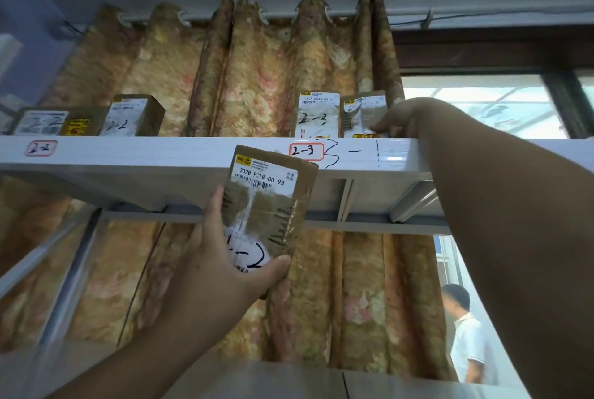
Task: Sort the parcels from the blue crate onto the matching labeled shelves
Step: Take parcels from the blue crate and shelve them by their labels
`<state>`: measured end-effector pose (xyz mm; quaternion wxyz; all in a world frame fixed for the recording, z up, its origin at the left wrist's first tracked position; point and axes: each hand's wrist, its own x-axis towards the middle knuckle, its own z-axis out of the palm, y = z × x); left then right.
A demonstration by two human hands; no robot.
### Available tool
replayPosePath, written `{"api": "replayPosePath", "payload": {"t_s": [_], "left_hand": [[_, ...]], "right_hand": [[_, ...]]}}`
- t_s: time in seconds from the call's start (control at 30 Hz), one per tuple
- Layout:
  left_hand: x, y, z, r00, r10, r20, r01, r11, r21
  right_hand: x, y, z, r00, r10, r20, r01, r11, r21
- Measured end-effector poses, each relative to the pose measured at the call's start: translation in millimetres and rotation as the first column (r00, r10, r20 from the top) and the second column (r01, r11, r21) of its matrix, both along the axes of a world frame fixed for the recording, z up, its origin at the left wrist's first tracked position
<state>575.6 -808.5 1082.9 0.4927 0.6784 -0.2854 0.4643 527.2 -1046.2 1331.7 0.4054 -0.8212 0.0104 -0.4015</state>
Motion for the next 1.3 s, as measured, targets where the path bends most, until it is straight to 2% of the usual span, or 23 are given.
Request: {"api": "replayPosePath", "payload": {"t_s": [0.2, 0.33, 0.4, 0.43, 0.5, 0.57, 0.63, 0.67, 0.73, 0.8, 0.87, 1.0, 1.13, 1.23, 1.3], "left_hand": [[-3, 4, -2, 0.995, 0.094, 0.033, -0.097, 0.99, 0.107], [-3, 11, -3, 0.995, 0.093, 0.026, -0.096, 0.989, 0.117], [-2, 13, -3, 0.996, 0.092, 0.001, -0.091, 0.99, 0.108], [-1, 13, -4, 0.996, 0.088, -0.023, -0.085, 0.991, 0.101], [-1, 13, -5, 0.997, 0.049, -0.058, -0.045, 0.997, 0.064], [-2, 13, -6, 0.998, -0.007, -0.068, 0.009, 1.0, 0.02], [-5, 14, -9, 0.994, -0.047, -0.101, 0.048, 0.999, 0.008], [-7, 15, -12, 0.989, -0.069, -0.127, 0.071, 0.997, 0.012], [-9, 19, -16, 0.981, -0.112, -0.157, 0.115, 0.993, 0.011], [-13, 26, -21, 0.973, -0.15, -0.176, 0.153, 0.988, 0.004], [-19, 36, -27, 0.966, -0.171, -0.196, 0.173, 0.985, -0.005], [-29, 59, -42, 0.953, -0.177, -0.244, 0.174, 0.984, -0.035], [-40, 84, -69, 0.93, -0.279, -0.24, 0.272, 0.96, -0.062], [-54, 100, -93, 0.84, -0.491, -0.23, 0.474, 0.871, -0.129], [-60, 110, -111, 0.804, -0.538, -0.252, 0.51, 0.843, -0.174]], "right_hand": [[-3, 1, -1, 0.998, 0.008, -0.068, -0.01, 1.0, -0.023], [0, 1, 1, 0.999, 0.001, -0.033, -0.003, 0.999, -0.043], [2, 2, 3, 0.993, 0.016, 0.116, -0.018, 1.0, 0.019], [2, 3, 1, 0.97, 0.0, 0.244, -0.016, 0.998, 0.061], [-6, 10, -6, 0.831, -0.143, 0.538, 0.092, 0.988, 0.121], [-19, 21, -19, 0.659, -0.274, 0.7, 0.276, 0.954, 0.114], [-32, 41, -45, 0.559, -0.244, 0.793, 0.367, 0.93, 0.028], [-37, 54, -62, 0.555, -0.202, 0.807, 0.387, 0.921, -0.035], [-42, 75, -97, 0.596, -0.141, 0.791, 0.389, 0.912, -0.131], [-46, 97, -134, 0.691, -0.127, 0.711, 0.353, 0.918, -0.179], [-51, 117, -169, 0.795, -0.113, 0.596, 0.258, 0.952, -0.164], [-59, 157, -228, 0.921, 0.023, 0.389, 0.021, 0.994, -0.109], [-71, 198, -280, 0.975, 0.139, 0.172, -0.133, 0.99, -0.046], [-81, 218, -313, 0.967, 0.224, 0.119, -0.23, 0.972, 0.038], [-89, 225, -330, 0.976, 0.199, 0.093, -0.204, 0.978, 0.047]]}}
